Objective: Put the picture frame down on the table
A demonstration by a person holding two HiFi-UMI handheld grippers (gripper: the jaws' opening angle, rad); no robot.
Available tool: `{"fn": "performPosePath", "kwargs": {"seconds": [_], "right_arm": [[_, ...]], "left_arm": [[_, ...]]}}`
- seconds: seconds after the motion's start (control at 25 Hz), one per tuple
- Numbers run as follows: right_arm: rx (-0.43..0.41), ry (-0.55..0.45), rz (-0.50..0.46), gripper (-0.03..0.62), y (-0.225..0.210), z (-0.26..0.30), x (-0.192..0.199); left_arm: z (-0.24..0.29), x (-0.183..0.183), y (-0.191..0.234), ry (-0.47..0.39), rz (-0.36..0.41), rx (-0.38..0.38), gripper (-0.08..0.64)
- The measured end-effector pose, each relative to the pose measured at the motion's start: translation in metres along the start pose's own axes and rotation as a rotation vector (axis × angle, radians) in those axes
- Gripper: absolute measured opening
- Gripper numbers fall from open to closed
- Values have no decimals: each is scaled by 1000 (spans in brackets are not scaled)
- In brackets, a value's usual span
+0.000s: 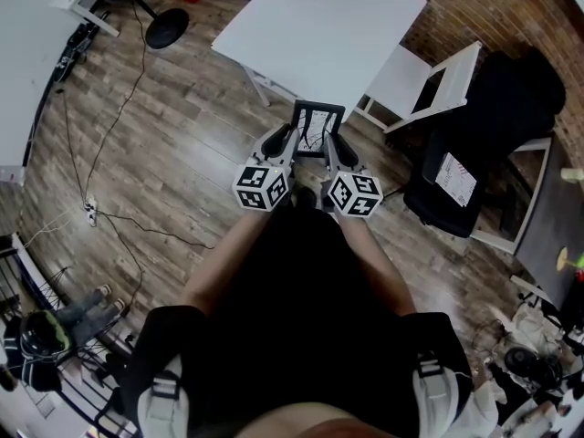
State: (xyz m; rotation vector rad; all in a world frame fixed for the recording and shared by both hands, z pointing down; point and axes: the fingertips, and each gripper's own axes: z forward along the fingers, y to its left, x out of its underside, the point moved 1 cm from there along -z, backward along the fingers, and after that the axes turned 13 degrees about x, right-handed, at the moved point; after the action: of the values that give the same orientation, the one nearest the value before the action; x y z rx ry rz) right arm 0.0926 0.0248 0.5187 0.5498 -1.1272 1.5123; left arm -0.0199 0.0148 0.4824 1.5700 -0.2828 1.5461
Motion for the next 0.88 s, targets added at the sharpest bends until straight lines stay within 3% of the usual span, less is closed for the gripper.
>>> {"fn": "performPosePath", "kwargs": {"seconds": [0.88], "right_arm": [[55, 13, -30, 71, -6, 84, -32]], "left_arm": [[64, -21, 65, 28, -34, 43, 81]]}}
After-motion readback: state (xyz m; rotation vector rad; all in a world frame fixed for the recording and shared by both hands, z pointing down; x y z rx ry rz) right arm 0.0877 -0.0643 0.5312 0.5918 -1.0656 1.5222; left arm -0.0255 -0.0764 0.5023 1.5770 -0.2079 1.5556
